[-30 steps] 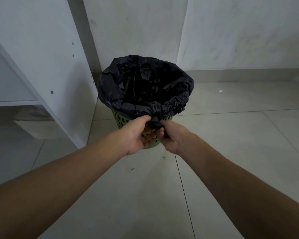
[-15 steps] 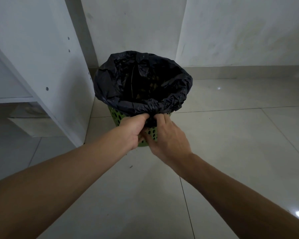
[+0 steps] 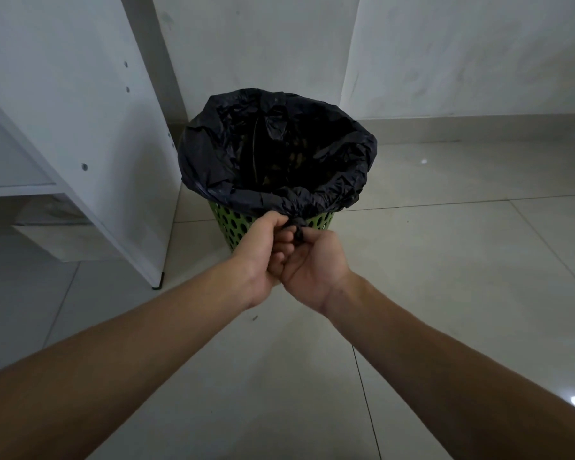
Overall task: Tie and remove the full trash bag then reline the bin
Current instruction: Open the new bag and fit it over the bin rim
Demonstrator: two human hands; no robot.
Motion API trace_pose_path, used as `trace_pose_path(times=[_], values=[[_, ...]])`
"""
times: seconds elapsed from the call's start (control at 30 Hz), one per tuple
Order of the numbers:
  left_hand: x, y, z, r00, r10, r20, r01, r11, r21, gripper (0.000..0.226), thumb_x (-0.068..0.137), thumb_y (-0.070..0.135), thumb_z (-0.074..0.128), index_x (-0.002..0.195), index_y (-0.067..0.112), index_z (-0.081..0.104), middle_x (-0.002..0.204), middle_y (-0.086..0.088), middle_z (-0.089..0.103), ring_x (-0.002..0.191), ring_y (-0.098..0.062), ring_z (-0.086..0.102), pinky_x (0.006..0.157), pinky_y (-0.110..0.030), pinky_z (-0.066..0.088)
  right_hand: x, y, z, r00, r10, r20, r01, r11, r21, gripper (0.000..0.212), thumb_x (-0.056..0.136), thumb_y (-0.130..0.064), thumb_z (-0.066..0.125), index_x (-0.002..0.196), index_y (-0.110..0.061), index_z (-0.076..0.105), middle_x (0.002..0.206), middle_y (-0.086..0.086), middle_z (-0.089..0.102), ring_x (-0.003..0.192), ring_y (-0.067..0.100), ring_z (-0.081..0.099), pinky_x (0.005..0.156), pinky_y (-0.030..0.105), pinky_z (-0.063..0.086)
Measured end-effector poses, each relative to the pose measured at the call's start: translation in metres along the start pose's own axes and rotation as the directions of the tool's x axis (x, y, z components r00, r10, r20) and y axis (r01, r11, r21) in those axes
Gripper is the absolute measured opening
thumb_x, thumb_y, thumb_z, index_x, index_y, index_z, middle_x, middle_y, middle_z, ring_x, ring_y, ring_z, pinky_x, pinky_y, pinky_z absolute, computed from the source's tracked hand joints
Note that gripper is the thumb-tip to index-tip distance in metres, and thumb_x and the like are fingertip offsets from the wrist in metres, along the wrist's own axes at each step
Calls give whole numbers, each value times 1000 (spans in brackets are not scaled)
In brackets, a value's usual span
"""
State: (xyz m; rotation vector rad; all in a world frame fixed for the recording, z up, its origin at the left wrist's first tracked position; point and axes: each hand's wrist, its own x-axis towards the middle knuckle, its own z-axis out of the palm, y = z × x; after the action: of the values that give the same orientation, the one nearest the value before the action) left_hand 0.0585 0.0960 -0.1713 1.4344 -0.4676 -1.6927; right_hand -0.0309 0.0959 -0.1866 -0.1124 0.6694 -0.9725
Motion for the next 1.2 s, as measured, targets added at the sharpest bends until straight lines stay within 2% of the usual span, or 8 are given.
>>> trace_pose_path(times=[0.23, 0.3, 0.43, 0.7, 0.8, 0.97, 1.07, 1.2], values=[[2, 3, -3, 998, 43, -43, -35, 985, 167, 19, 84, 32, 67, 78, 14, 67, 63, 2, 61, 54, -13, 55, 53, -25, 42, -6, -18, -3, 993, 78, -93, -112, 879, -463, 33, 93, -25, 36, 66, -13, 52, 60, 2, 50, 44, 15, 48, 42, 23, 47], [6, 2, -3, 984, 96, -149, -69, 982, 174, 24, 79, 32, 75, 95, 14, 71, 85, 0, 70, 80, -16, 63, 68, -30, 41, -10, -17, -5, 961, -217, -170, -42, 494, -868, 28, 94, -33, 45, 92, -9, 58, 81, 5, 61, 60, 21, 62, 49, 30, 54], [9, 5, -3, 959, 133, -249, -86, 978, 190, 26, 68, 35, 85, 87, 22, 74, 89, 7, 73, 85, -10, 63, 65, -26, 36, -20, -7, -19, 653, -619, 436, 236, -381, -894, 30, 89, -35, 60, 106, -17, 43, 91, -2, 59, 76, 19, 60, 63, 40, 52], [1, 6, -3, 945, 127, -301, -78, 983, 168, 32, 61, 44, 86, 83, 25, 73, 90, 8, 74, 86, -11, 63, 63, -26, 36, -6, -15, -21, 583, -487, 650, 138, -729, -670, 9, 91, -9, 53, 99, -9, 53, 85, 7, 63, 76, 28, 57, 61, 32, 34], [-4, 6, -5, 964, 110, -243, -72, 984, 163, 27, 72, 44, 75, 88, 23, 77, 93, 10, 76, 93, -13, 62, 79, -33, 39, -4, -5, -19, 595, -604, 531, 235, -501, -833, 10, 92, -8, 49, 93, -6, 59, 77, 9, 65, 66, 25, 57, 55, 35, 41], [-5, 5, -8, 973, 155, -172, -121, 973, 195, 22, 78, 32, 63, 58, 22, 61, 58, 9, 64, 64, -10, 61, 71, -31, 44, -2, -3, 13, 977, -158, -144, 82, 899, -430, 24, 95, -14, 48, 82, -9, 67, 66, 3, 67, 54, 13, 57, 48, 23, 47], [-6, 7, -8, 973, 169, -157, -143, 976, 165, 30, 78, 30, 66, 50, 24, 56, 51, 9, 58, 39, -3, 52, 39, -16, 43, 0, -3, 15, 998, 37, -56, -49, 973, -226, 28, 97, -16, 40, 78, -11, 60, 61, -3, 56, 50, 10, 46, 47, 22, 41], [-4, 10, -15, 972, 184, -145, -150, 965, 215, 16, 80, 31, 74, 67, 23, 67, 61, 9, 64, 62, -9, 63, 56, -24, 45, 1, -7, 15, 992, 86, -95, -113, 937, -329, 26, 96, -18, 40, 82, -12, 61, 58, -4, 55, 44, 9, 44, 44, 19, 42]])
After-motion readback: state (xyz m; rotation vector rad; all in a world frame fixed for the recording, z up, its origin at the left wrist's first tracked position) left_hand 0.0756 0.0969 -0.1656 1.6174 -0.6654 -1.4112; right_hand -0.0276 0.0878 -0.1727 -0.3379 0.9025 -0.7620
